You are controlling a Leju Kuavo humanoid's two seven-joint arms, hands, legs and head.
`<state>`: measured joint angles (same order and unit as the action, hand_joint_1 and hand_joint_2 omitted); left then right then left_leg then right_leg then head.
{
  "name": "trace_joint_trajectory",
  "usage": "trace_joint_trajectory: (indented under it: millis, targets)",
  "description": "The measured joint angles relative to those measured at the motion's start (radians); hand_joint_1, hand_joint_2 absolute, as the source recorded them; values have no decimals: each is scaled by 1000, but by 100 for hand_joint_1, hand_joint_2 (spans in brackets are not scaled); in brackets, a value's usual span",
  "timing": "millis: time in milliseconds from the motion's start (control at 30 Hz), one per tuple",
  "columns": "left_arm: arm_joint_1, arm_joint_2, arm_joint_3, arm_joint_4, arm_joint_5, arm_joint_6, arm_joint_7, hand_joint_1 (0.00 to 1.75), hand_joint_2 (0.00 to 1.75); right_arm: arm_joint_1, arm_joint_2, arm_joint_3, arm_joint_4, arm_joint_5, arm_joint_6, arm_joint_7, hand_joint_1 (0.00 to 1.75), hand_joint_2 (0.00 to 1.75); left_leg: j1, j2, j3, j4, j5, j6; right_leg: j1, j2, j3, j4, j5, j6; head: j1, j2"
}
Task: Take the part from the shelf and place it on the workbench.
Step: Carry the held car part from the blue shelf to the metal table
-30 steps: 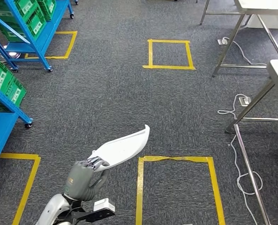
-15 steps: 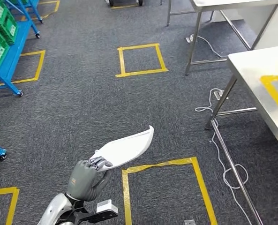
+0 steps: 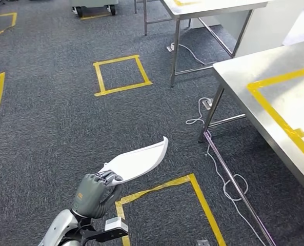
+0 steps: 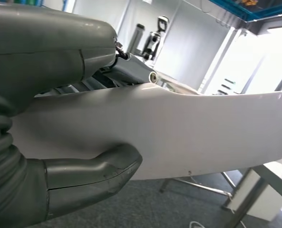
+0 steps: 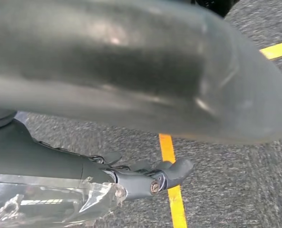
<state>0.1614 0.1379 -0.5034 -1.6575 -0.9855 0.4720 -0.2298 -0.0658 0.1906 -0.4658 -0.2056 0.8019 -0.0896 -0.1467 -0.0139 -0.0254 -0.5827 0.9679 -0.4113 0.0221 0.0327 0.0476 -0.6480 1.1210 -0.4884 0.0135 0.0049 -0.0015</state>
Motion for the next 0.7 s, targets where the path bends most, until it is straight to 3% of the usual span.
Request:
trace_joint_trajectory:
  millis: [67, 100, 133, 167, 233, 267, 333, 400, 467, 533, 600, 633, 700]
  targets:
    - [1, -1, 0, 0, 0, 0, 0, 175, 175, -3, 0, 0, 0, 0, 0, 0, 0, 0, -1, 23, 12, 0, -12, 1, -8, -32, -71, 135, -60, 12, 3, 0]
    - [2, -1, 0, 0, 0, -1, 0, 175, 175, -3, 0, 0, 0, 0, 0, 0, 0, 0, 0, 34, 19, 1, -18, -1, -14, -37, -97, 177, -71, 16, 3, 0]
    - [2, -1, -1, 0, 0, -1, 0, 175, 175, -2, 0, 0, 0, 0, 0, 0, 0, 0, 2, 44, 26, 1, -25, -3, -19, -40, -104, 181, -63, 21, 3, 0]
    - [2, -1, -1, 0, 0, -1, 0, 175, 175, 0, 0, 0, 0, 0, 0, 0, 0, 0, 3, 54, 35, 1, -33, -6, -23, -44, -89, 144, -35, 24, 3, 0]
    - [1, -2, -1, 0, 0, -1, 0, 175, 175, 0, 0, 0, 0, 0, 0, 0, 0, 0, 7, 74, 59, 1, -50, -15, -26, -71, -24, 3, 40, 30, 4, 0]
    - [1, -2, -1, 0, 0, -1, 0, 175, 175, -1, 0, 0, 0, 0, 0, 0, 0, 0, 6, 83, 68, 1, -58, -21, -25, -85, 3, -55, 59, 26, 4, 0]
    - [0, -2, -1, 0, 0, -1, 0, 175, 175, -3, 1, 0, 0, 0, 0, 0, 0, 0, 3, 98, 78, 3, -69, -33, -21, -95, 23, -97, 64, 10, 4, 0]
    - [-1, -2, -3, 0, 0, -1, 0, 175, 175, -2, 1, 0, 0, 0, 0, 0, 0, 0, 6, 101, 81, 10, -74, -42, -21, -74, 30, -98, 67, -5, 3, 0]
    - [-2, -2, -4, 0, 0, -1, 0, 175, 175, -2, 1, -1, 0, 0, 0, 0, 0, 0, 12, 76, 59, 60, -89, -50, -24, -54, 42, -101, 64, -15, 2, 0]
    - [-2, -2, -5, 0, 0, -1, -1, 175, 175, -4, 1, -1, -1, 0, 0, 0, 0, 0, 16, 45, -11, 179, -135, -58, -25, -34, 50, -103, 58, -23, -2, 0]
    - [-1, -2, -6, 0, 0, -1, -1, 175, 175, -4, 1, -1, 0, 0, 0, 0, 0, 0, 16, 35, -92, 293, -175, -61, -24, -11, 58, -103, 50, -29, -4, 0]
    - [-1, -2, -7, 0, 0, -1, -1, 175, 175, -4, 1, -1, 0, 0, 0, 0, 0, 0, 16, 33, -114, 309, -168, -61, -23, 2, 64, -103, 47, -29, -4, 0]
    - [0, -1, -8, 0, 1, -1, -2, 175, 175, -3, 1, -2, 0, -1, 0, -2, 0, 0, 16, 24, -103, 235, -91, -57, -23, 28, 80, -103, 39, -29, -4, 0]
